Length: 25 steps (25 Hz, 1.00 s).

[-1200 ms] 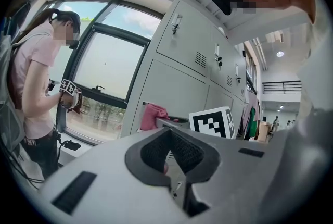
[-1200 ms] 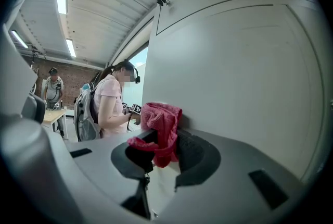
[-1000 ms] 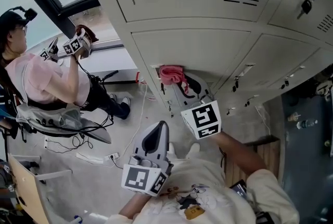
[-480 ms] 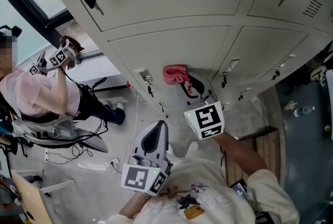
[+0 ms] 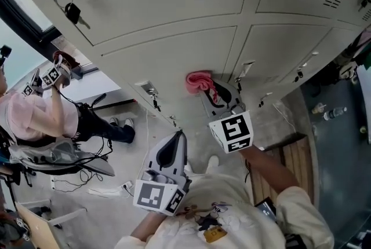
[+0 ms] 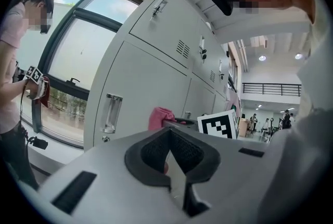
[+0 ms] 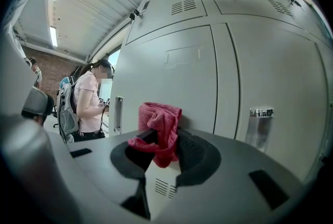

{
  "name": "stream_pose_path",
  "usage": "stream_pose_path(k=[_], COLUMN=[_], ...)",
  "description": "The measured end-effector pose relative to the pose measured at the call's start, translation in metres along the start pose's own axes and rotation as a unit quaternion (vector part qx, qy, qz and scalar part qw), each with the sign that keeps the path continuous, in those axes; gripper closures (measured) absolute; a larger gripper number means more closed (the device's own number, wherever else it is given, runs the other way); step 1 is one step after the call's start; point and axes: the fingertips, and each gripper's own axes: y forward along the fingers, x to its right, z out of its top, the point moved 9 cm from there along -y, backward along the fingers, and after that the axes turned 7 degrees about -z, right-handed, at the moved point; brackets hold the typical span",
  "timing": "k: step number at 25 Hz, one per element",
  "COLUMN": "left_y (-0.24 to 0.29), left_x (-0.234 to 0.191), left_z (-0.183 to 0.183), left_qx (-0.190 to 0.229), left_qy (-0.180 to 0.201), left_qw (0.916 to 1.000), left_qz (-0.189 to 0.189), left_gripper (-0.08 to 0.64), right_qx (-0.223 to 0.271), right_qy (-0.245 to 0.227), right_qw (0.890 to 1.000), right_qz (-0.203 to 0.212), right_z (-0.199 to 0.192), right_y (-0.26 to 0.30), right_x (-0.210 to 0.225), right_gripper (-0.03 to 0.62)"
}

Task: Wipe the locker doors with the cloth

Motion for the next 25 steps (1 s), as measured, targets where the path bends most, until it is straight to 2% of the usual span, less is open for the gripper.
stream_pose_path(k=[15,19,25], left_y=[0.008,0.003,-0.008], left_x=[0.006,0.004,0.001], left_z=[-0.001,-0.003,-0.006], left_qx=[-0.006,-0.006,-0.006], left_qy=[0.001,-0.004,-0.011], left_qw=[0.9998,0.9999,0.9999], left_qz=[-0.020,-0.013,0.004], left_gripper=[0.554,0.554,0.554], right_qx=[-0.021,-0.002,0.017], right_qy=[0.003,0.029,0.026], right_qw=[0.998,0.999,1.000], right_qz=[-0.061,-0.045,-0.001], right_z=[-0.014,-0.017,-0.020], right_y=[-0.020,-0.029,-0.033], right_x=[0.044,0.036,0.003], right_gripper=[0.489,0.491,0.492])
